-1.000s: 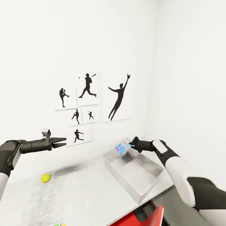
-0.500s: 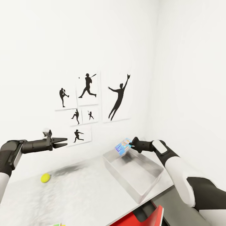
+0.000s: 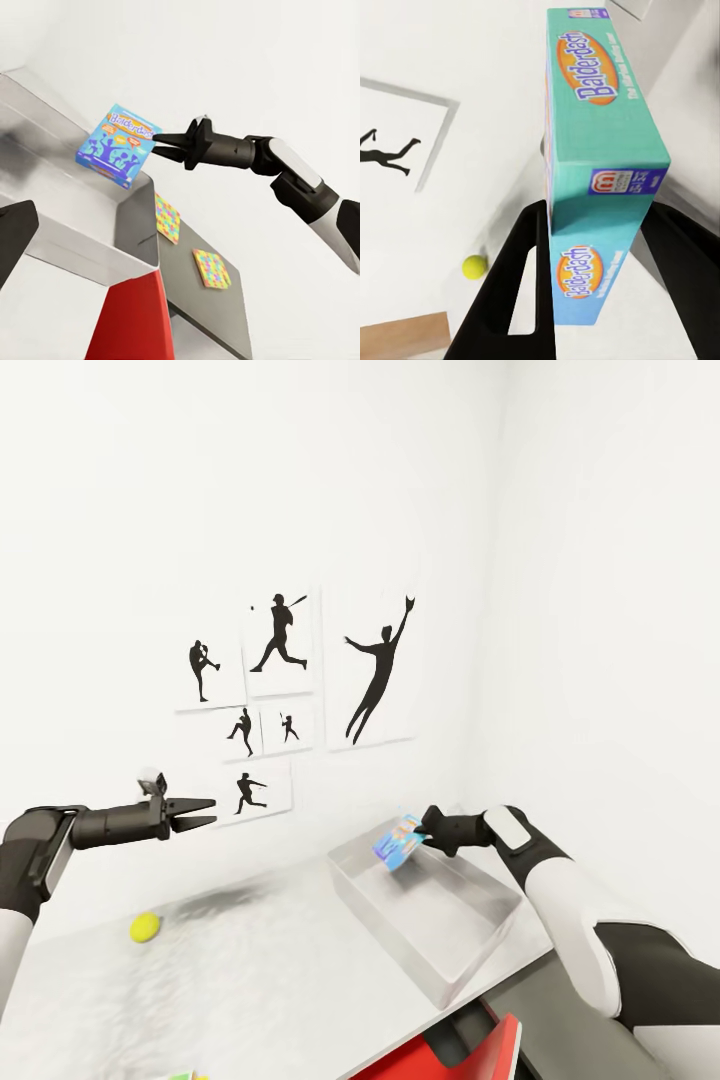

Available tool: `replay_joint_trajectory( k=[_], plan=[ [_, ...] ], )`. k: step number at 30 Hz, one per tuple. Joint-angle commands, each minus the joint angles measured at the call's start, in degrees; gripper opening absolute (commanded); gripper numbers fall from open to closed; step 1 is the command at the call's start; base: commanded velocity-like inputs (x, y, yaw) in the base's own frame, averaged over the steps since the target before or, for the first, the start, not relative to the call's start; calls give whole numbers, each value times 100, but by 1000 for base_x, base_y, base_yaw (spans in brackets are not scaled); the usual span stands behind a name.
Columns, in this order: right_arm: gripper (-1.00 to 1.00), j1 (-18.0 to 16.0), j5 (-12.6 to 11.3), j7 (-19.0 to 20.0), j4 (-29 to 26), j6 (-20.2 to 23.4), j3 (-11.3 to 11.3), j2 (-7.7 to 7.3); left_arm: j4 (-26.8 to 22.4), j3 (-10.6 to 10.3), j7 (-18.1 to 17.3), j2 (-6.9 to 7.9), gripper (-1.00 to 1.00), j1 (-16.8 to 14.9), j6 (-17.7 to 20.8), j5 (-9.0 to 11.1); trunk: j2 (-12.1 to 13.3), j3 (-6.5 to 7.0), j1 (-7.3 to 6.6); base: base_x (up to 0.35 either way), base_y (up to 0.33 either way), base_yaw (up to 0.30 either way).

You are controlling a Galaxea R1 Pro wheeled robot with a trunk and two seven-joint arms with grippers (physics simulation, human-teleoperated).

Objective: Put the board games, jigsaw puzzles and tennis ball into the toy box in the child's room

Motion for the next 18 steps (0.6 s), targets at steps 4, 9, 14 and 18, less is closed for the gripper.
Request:
replay_joint_trajectory(
  k=[4, 9, 14, 18],
  plan=[
    [-100, -8, 29, 14, -21, 58, -24, -8, 1, 3, -24, 23, 100, -1, 62, -4, -4, -3, 2, 0, 0, 0],
    [-100, -7, 18, 56, -55, 61, -18, -11, 1, 9, -24, 31, 100, -2, 62, -4, -4, -3, 2, 0, 0, 0],
    [-100, 0, 24, 62, -67, 51, -12, -8, -2, 10, -24, 29, 100, -3, 66, -4, -4, -3, 2, 0, 0, 0],
    [-100, 2, 25, 65, -69, 47, -10, -9, -5, 10, -24, 25, 100, -3, 70, -4, -4, -3, 2, 0, 0, 0]
  ],
)
